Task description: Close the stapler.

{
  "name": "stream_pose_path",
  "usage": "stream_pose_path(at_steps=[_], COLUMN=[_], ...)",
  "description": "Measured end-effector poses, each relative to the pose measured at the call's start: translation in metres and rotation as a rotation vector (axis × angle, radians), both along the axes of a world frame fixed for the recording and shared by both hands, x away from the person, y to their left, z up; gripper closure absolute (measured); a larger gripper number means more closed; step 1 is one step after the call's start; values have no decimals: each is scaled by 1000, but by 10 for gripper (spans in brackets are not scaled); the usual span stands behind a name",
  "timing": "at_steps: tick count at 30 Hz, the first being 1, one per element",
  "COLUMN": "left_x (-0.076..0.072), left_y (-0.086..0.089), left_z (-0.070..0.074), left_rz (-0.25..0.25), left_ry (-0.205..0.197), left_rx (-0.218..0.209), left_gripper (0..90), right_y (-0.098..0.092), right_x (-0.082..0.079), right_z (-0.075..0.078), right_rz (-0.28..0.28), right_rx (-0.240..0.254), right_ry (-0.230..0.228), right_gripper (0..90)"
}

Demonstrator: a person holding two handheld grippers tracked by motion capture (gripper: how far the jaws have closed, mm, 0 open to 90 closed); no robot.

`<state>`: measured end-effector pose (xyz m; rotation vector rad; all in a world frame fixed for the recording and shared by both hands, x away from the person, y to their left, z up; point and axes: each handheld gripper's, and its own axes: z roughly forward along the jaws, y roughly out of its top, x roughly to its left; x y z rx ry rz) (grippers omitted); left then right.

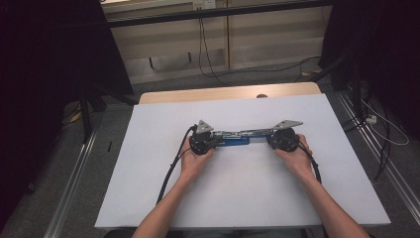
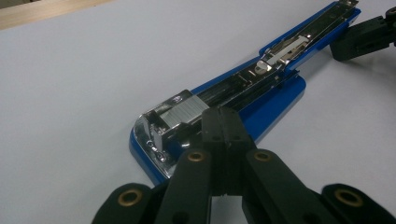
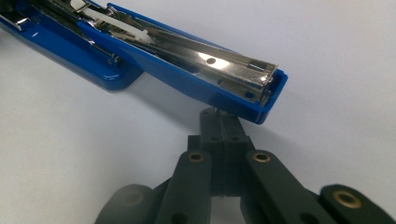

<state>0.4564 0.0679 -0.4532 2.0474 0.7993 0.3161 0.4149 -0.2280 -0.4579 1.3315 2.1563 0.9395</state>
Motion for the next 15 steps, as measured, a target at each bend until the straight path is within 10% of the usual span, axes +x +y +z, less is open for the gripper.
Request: stream_pose_path(at_steps=[15], left_x=[0], left_y=[0], left_z=[0], left_rz=[4], left_ry=[3], left_rx=[-6], left_gripper=[900], right_y=[1], right_x=[0], right_z=[-1], right_rz=[4], right_rx=[12], right_ry=[-16], right_gripper=[900])
